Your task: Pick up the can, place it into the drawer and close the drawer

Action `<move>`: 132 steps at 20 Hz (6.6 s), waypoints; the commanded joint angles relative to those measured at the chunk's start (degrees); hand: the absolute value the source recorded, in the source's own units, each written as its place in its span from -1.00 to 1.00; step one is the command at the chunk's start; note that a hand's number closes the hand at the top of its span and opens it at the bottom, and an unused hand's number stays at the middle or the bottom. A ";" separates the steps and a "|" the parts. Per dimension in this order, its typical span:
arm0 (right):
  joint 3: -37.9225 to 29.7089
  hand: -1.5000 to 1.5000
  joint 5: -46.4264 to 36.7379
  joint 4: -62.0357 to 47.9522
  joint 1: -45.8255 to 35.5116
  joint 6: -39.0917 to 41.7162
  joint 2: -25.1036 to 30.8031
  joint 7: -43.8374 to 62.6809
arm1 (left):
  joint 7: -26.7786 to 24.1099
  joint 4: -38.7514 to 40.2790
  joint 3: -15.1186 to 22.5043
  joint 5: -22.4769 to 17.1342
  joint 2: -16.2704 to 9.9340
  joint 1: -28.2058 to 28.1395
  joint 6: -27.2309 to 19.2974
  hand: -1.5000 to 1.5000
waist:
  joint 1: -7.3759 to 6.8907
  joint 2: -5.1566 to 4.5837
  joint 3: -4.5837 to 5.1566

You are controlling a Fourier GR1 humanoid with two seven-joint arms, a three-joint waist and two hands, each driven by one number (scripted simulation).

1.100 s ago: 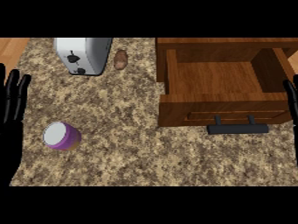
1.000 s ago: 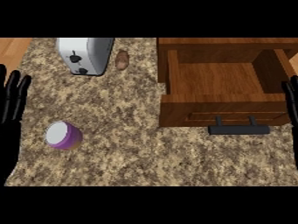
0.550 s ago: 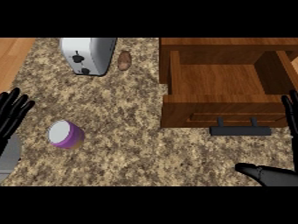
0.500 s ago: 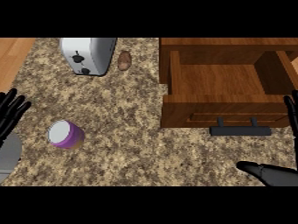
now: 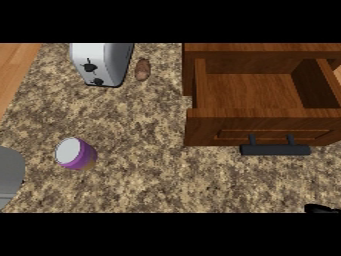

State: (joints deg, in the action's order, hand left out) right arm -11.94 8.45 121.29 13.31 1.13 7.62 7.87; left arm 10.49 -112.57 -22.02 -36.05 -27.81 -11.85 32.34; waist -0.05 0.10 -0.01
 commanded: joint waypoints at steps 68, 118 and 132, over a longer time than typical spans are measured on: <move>-28.88 -1.00 20.05 3.58 12.81 29.96 -4.40 -0.38 | -34.93 75.96 3.19 31.06 7.01 26.17 0.75 -1.00 | 1.04 -0.22 0.08; -28.83 -1.00 21.95 9.35 11.85 26.86 -7.60 6.13 | -24.71 53.80 11.10 21.03 27.71 37.99 -28.65 1.00 | -0.29 0.31 -0.06; -27.82 -1.00 23.80 10.02 14.58 27.19 -7.61 5.29 | -3.99 33.22 22.60 22.70 27.81 43.57 -46.28 1.00 | 0.57 0.01 -0.01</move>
State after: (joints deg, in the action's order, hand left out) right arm -40.49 32.15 131.88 26.96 27.57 0.14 14.17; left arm 3.26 -77.19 -1.83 -14.44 -0.11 29.56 -10.54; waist 0.31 0.18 -0.02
